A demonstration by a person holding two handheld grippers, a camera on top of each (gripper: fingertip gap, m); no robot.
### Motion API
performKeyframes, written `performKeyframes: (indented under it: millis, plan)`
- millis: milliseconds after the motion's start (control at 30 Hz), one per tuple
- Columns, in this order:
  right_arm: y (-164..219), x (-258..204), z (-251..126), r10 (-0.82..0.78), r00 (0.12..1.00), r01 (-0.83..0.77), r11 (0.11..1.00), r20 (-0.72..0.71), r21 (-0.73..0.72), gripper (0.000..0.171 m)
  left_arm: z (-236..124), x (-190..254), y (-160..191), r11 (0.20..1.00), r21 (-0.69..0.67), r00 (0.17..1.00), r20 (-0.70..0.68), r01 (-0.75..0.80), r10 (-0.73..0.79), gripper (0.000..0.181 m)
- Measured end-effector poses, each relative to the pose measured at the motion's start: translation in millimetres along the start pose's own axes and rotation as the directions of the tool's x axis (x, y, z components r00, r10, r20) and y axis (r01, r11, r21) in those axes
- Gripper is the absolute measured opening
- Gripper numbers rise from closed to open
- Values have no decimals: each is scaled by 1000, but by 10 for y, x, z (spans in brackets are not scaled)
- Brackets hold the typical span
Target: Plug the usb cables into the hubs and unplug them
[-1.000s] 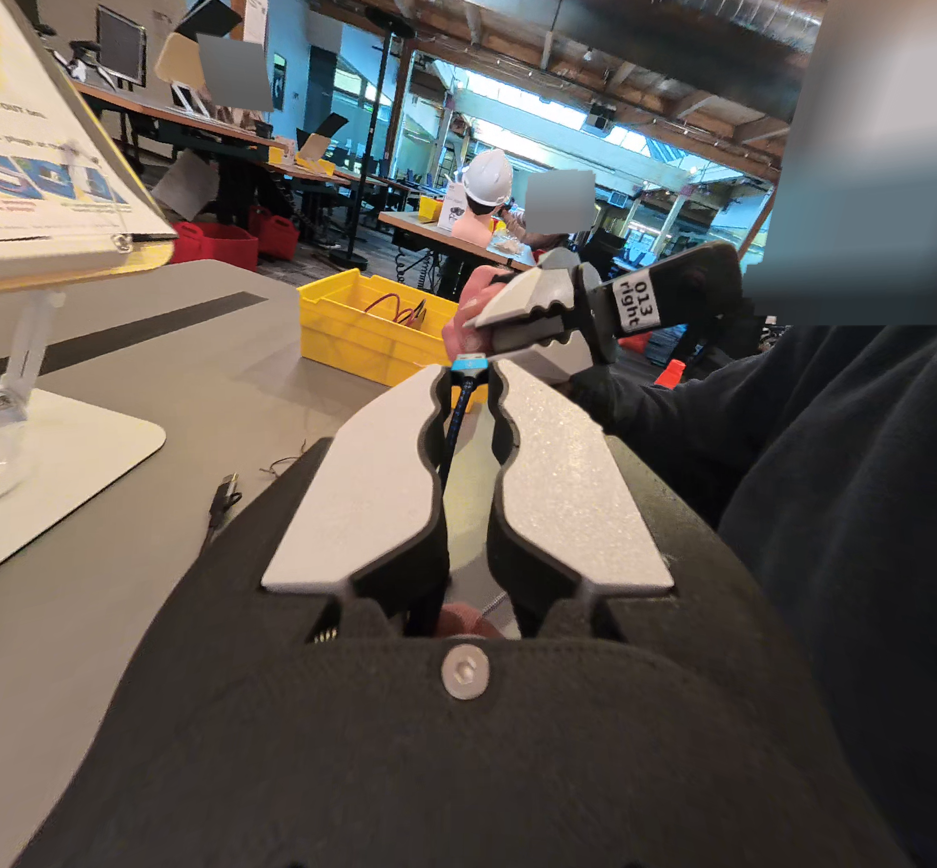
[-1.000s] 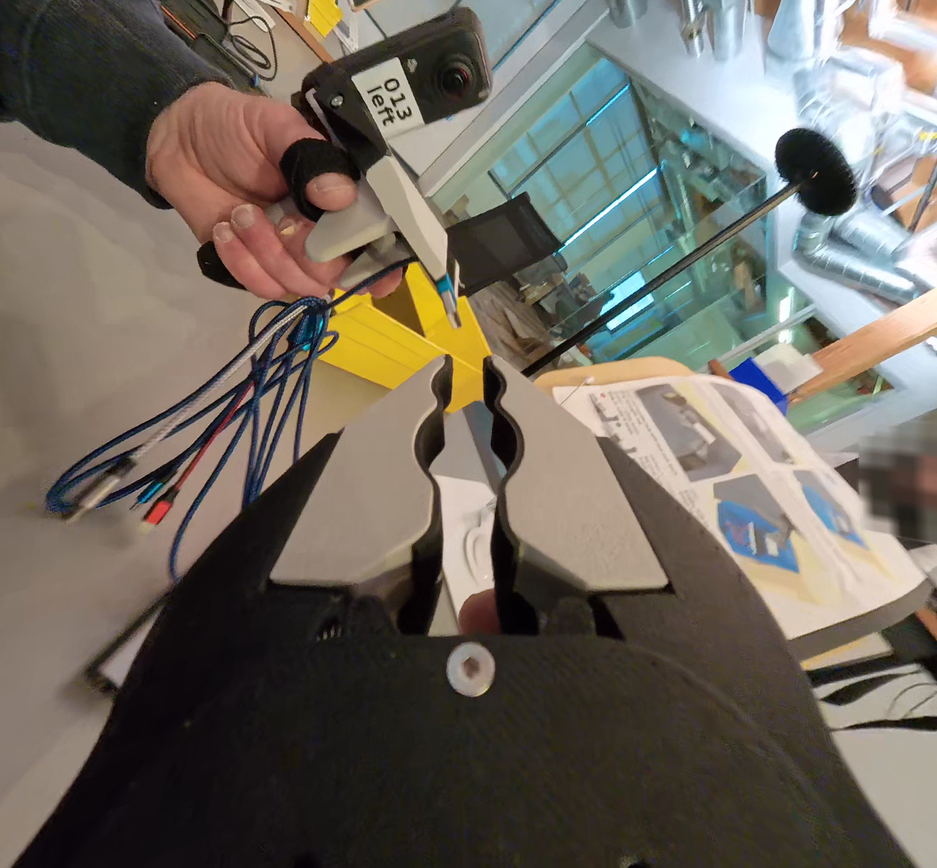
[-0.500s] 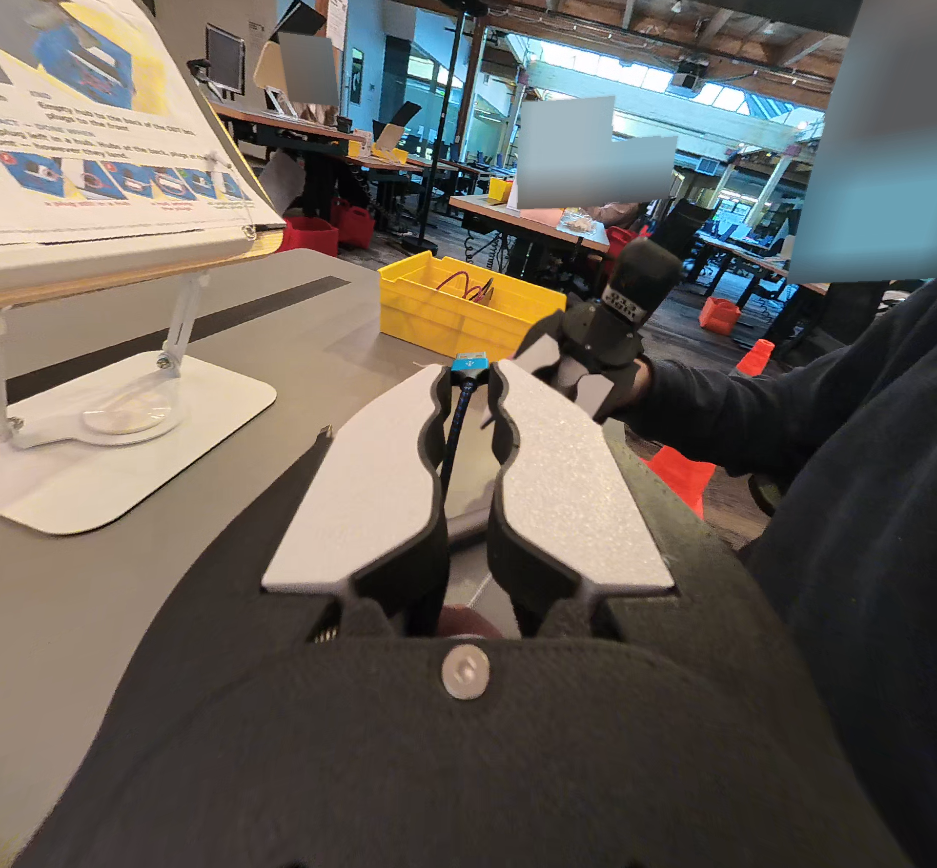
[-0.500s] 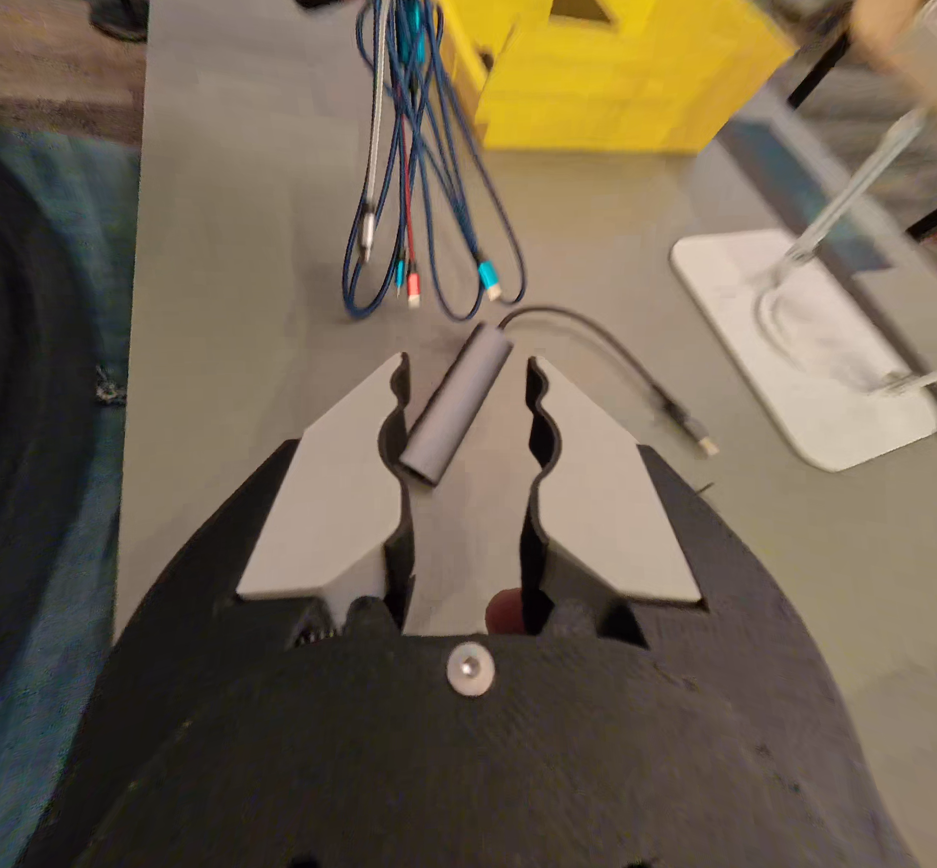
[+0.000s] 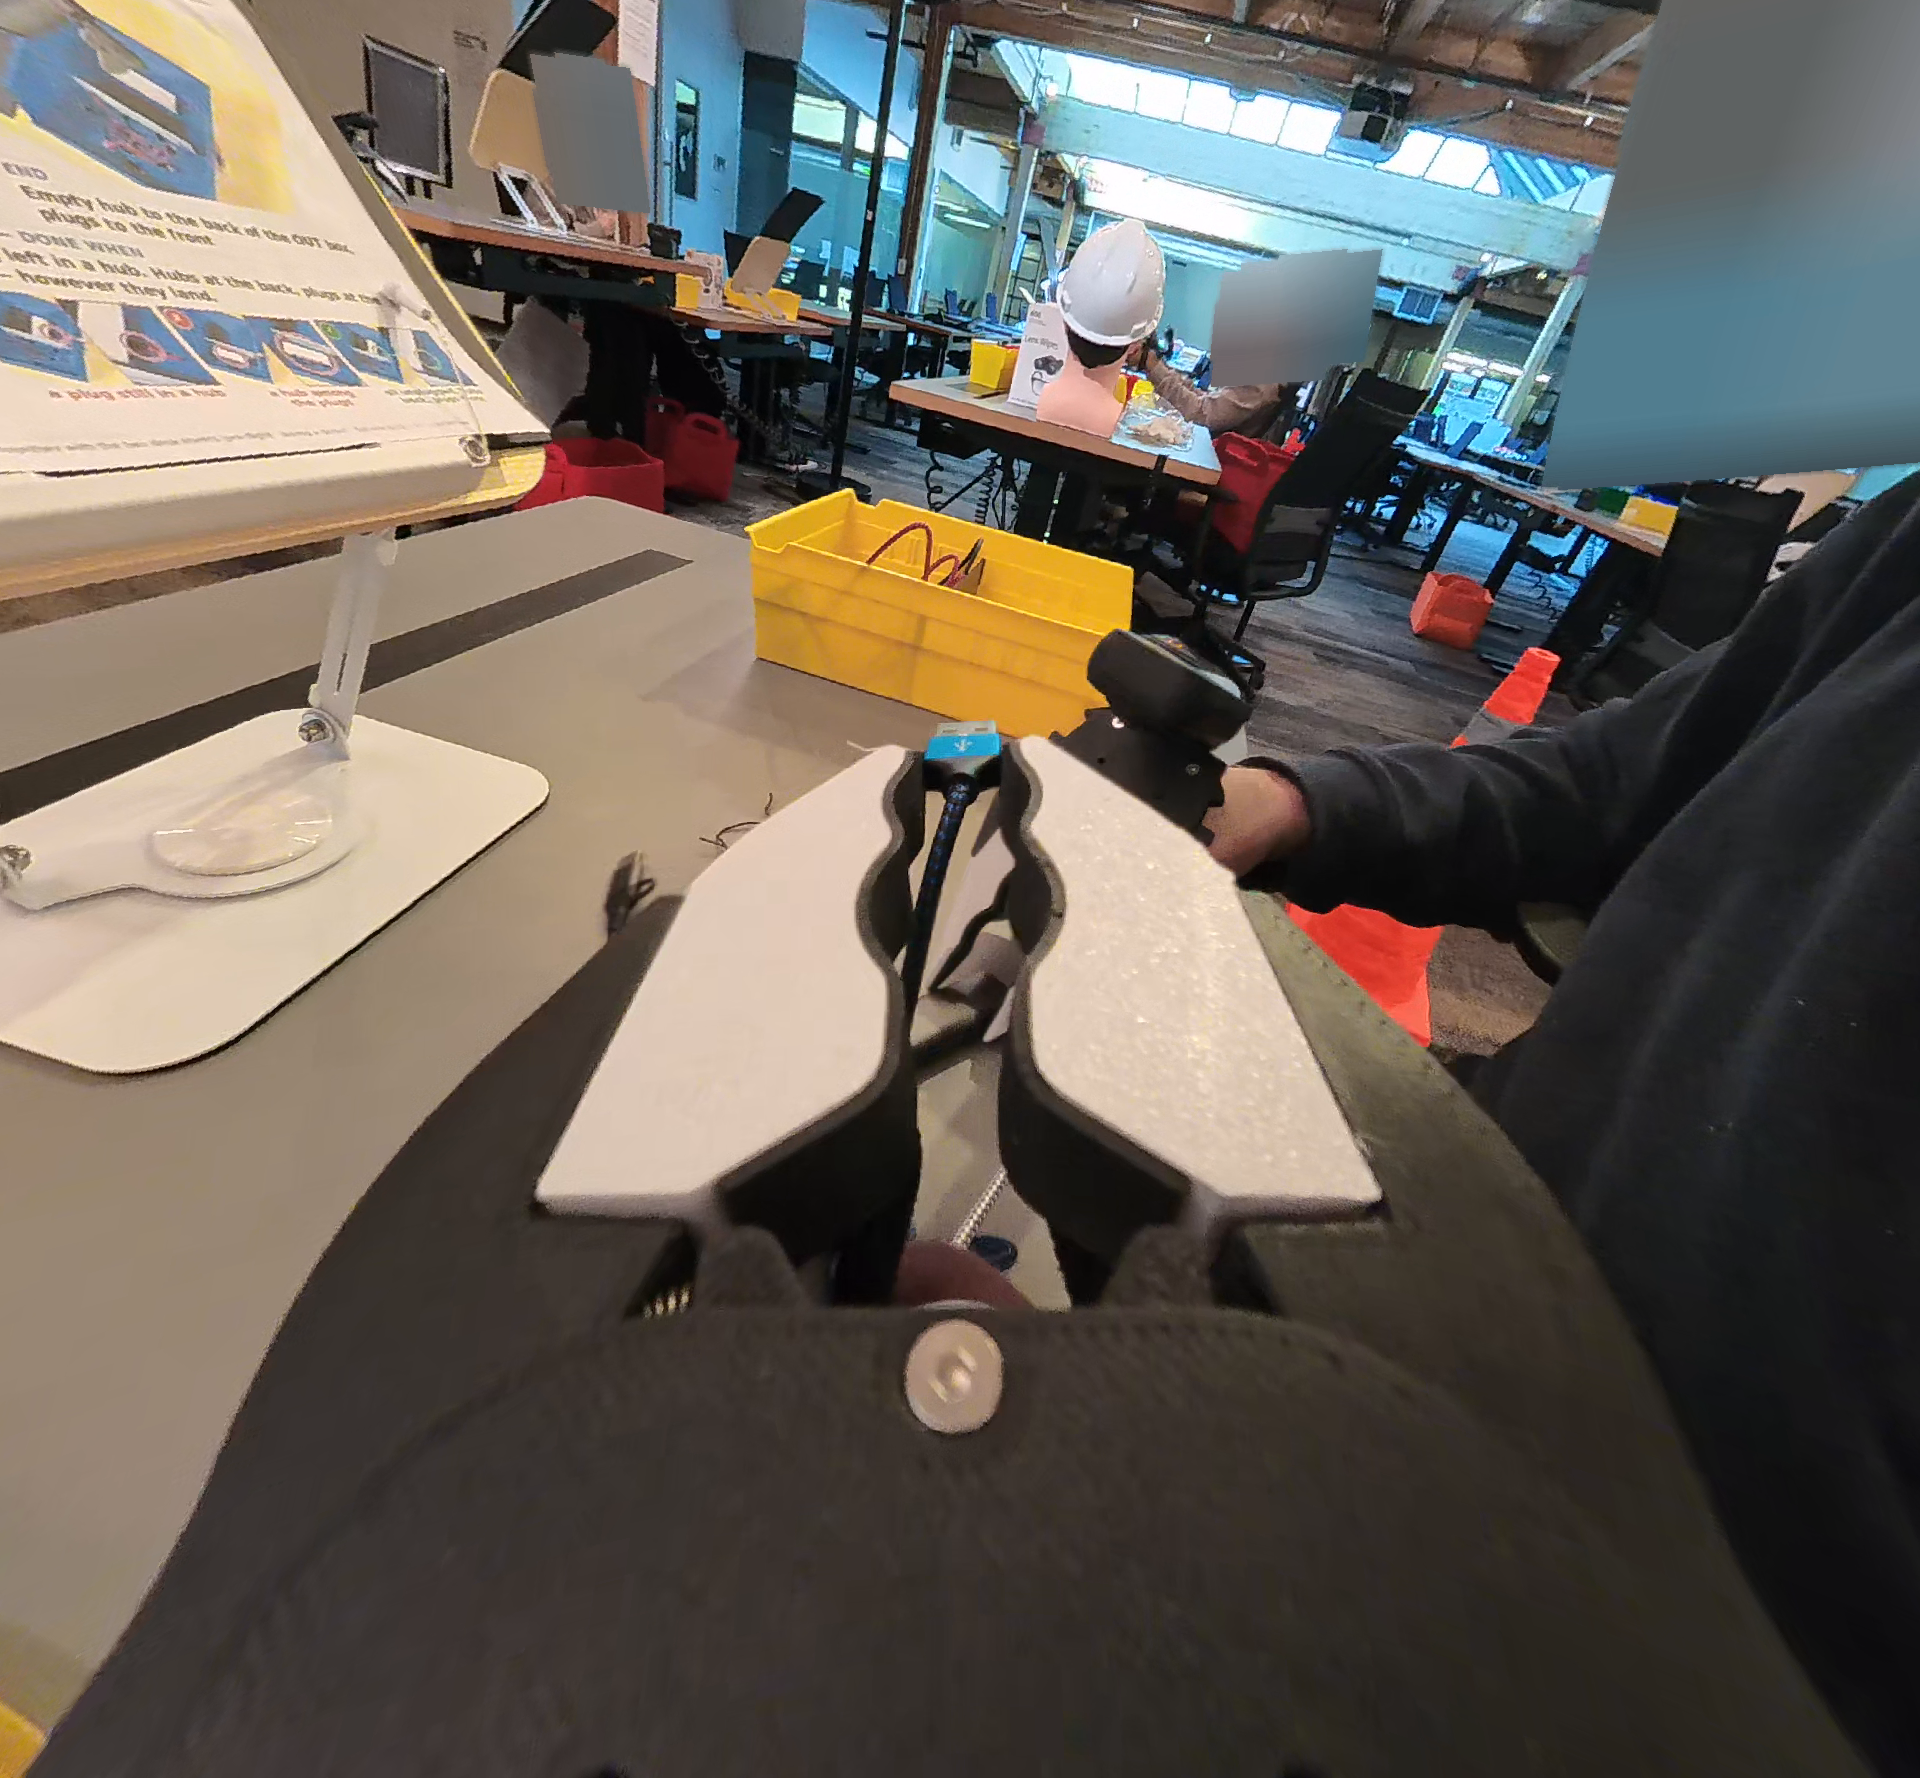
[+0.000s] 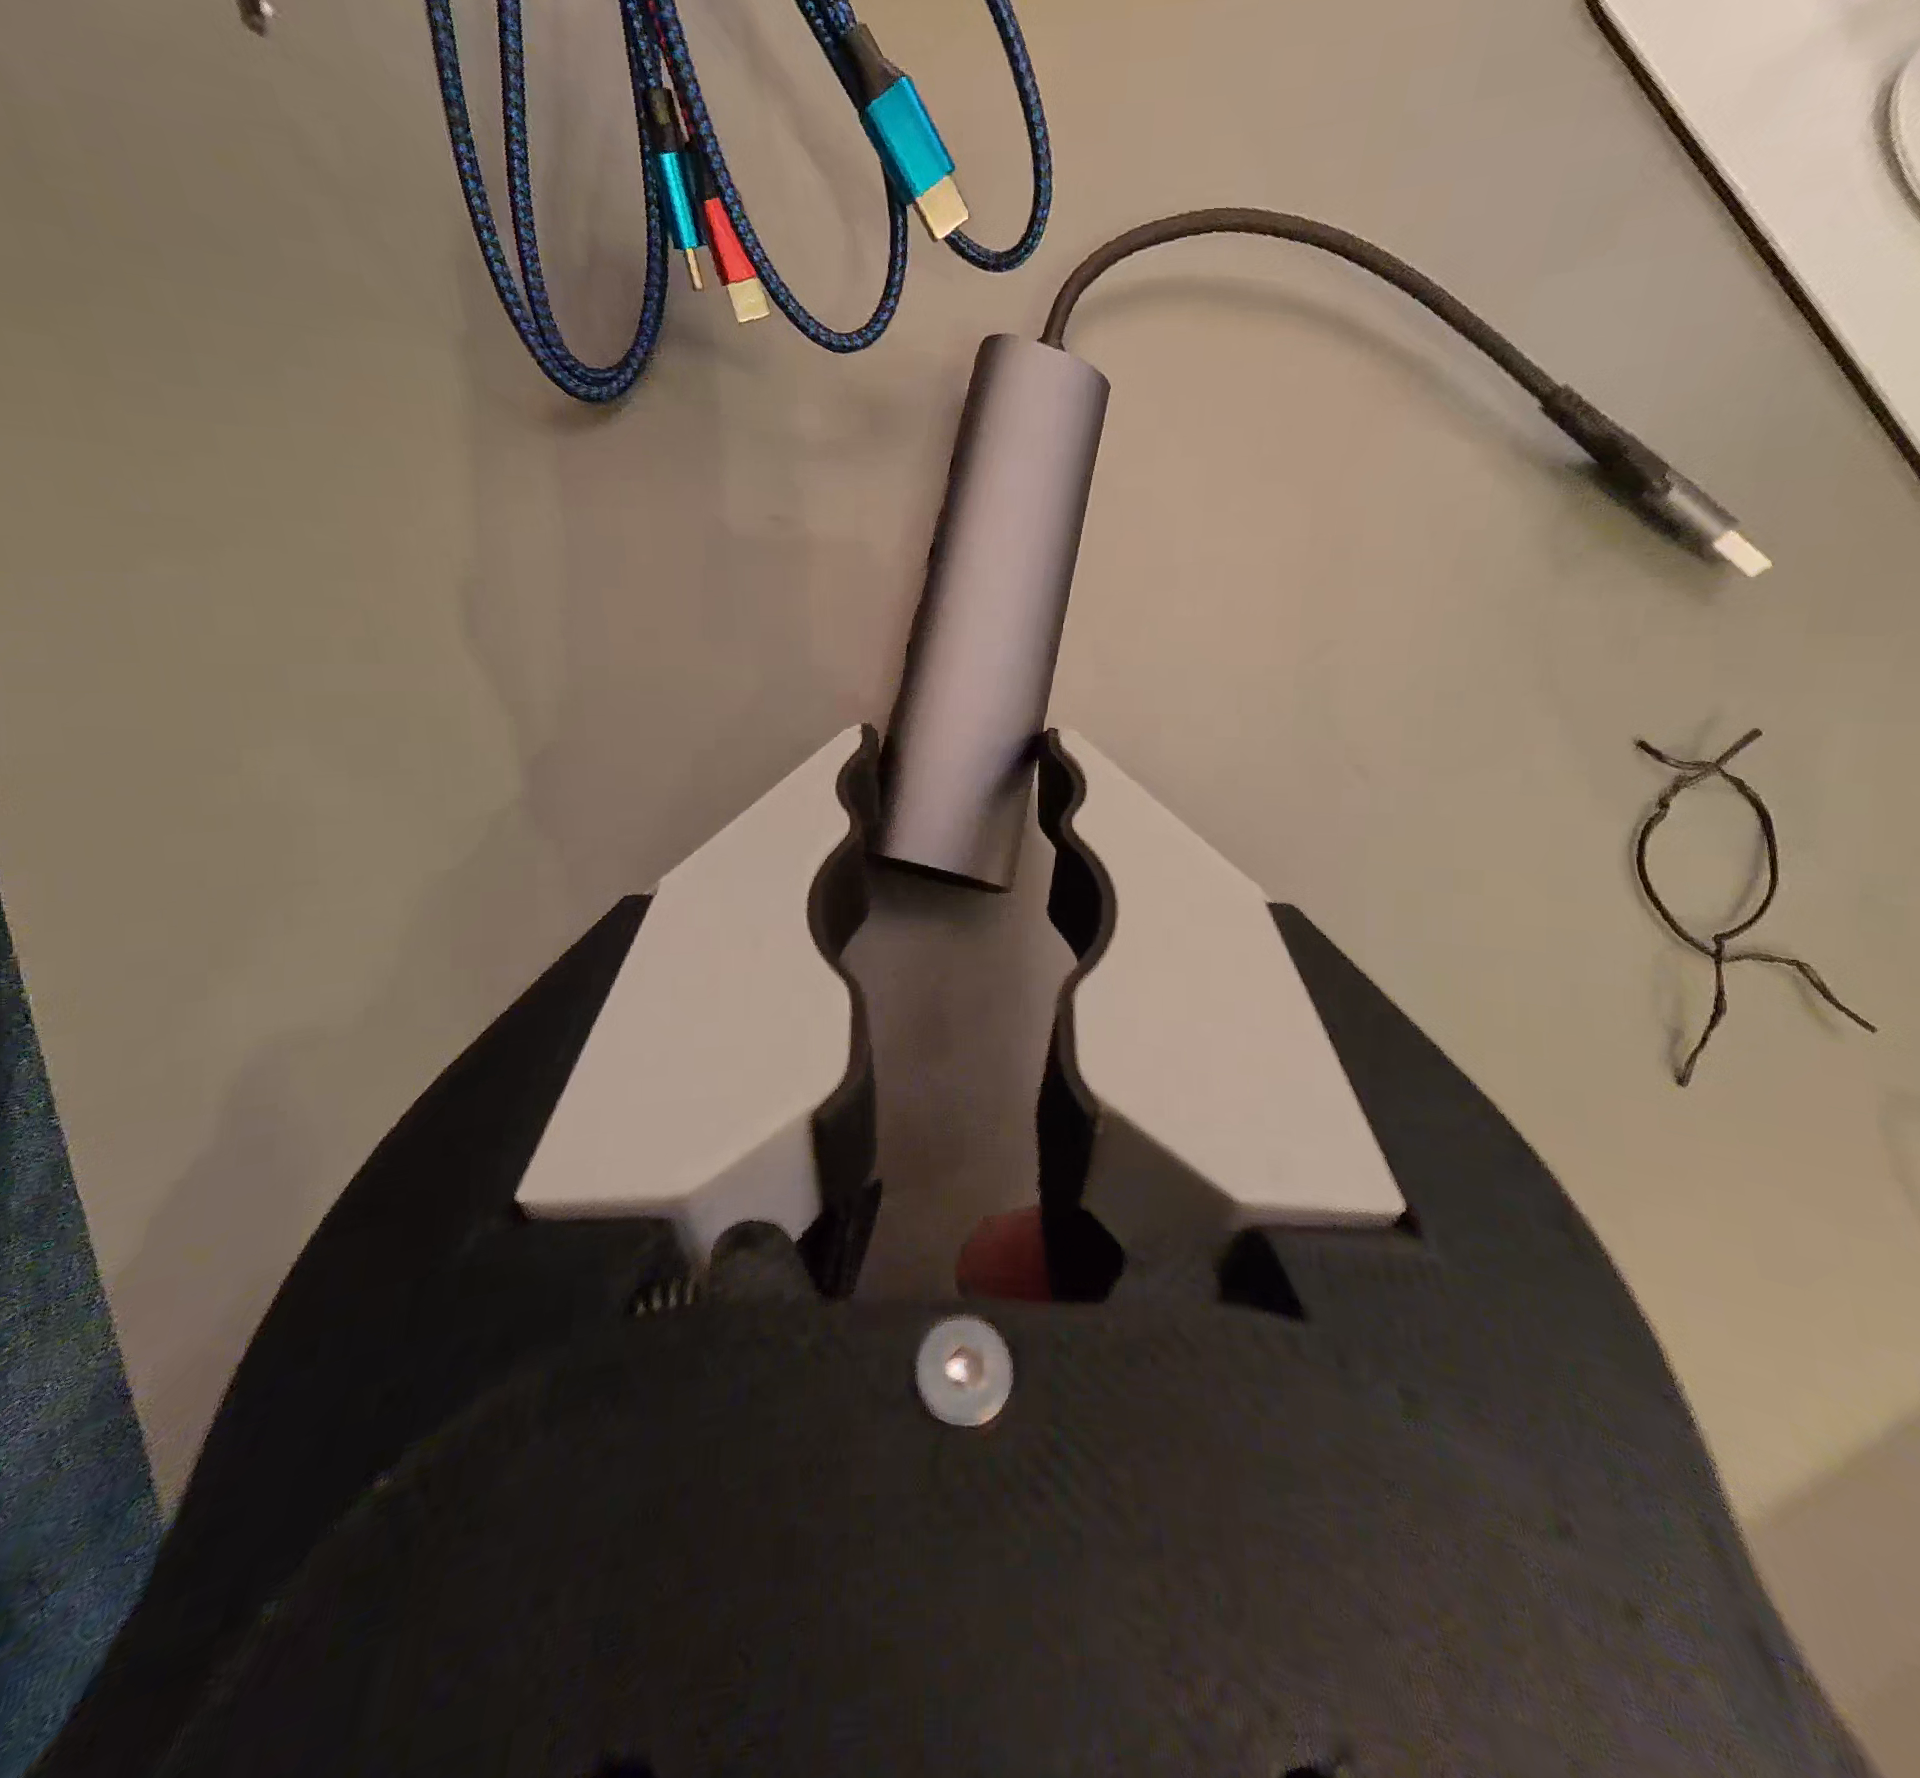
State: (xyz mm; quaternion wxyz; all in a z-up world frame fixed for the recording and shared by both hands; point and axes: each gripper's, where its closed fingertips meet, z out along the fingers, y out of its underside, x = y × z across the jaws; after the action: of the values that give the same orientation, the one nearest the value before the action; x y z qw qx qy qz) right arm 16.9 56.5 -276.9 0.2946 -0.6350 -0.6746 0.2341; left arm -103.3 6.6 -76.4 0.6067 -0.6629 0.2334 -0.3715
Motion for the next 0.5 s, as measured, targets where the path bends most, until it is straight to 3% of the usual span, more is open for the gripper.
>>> performKeyframes:
  millis: [33, 333, 433, 500]
  plan:
    - [5, 24, -3, 6, 1000, -6, 1000, -2, 1, 27, -10, -6, 0, 1000, 3, 1000, 0, -5, 5, 13]
    - [155, 462, -101, 194, 968, -191, 981, -157, 36, 27, 16, -128, 112, 997, -51, 995, 81, -62, 66, 13]
    - [128, 418, -88, 247, 958, -240, 969, -145, 63, 31, 35, -143, 155, 996, -61, 994, 88, -58, 63, 13]
    - [49, 316, -93, 301, 952, -295, 951, -57, 95, 39, 37, -154, 171, 996, -63, 994, 92, -55, 61, 13]
